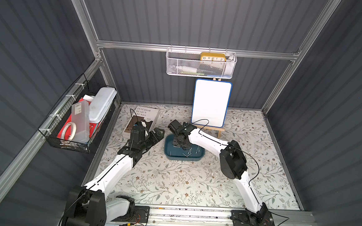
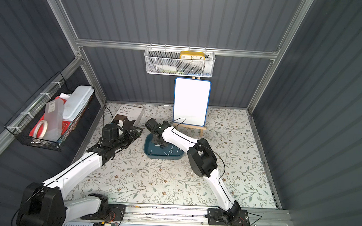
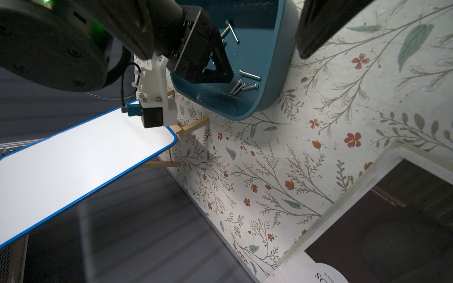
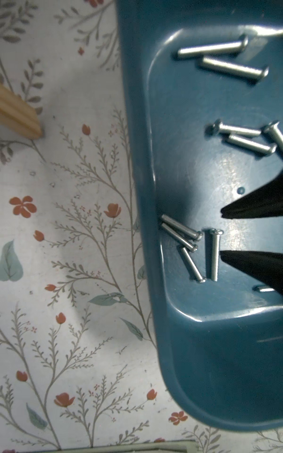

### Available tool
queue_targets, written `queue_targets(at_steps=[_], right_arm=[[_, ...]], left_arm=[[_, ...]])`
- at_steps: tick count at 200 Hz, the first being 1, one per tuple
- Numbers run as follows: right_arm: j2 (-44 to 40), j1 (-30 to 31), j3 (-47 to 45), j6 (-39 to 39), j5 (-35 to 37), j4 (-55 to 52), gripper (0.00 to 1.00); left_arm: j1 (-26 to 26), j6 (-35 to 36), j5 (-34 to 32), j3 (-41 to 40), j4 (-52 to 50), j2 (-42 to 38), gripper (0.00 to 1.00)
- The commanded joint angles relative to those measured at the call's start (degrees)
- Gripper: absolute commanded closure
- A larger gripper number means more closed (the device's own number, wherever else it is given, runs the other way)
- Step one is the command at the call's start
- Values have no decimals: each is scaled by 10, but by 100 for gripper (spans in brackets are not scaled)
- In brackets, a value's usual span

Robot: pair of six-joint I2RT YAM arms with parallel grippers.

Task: Take out the screws from the storage box
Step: Pick up the screw from the storage box.

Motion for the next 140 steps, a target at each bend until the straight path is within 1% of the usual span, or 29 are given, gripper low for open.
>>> queue_targets(at_steps=[1,65,103,140], right_arm=[[24,-10,17,-6,8,7,72],[49,-12,21,-11,-10,11,74],[62,-13,21,-7,-8,10,74],[67,-14,22,-8,-12,0,79]], left_arm=[[2,2,15,-4,-8,-7,6],[4,-13,-4,-11,-13,-18,6],[4,-18,-1,-12,-13,-19,6],[4,-17,-8,-8,-21,-18,6]])
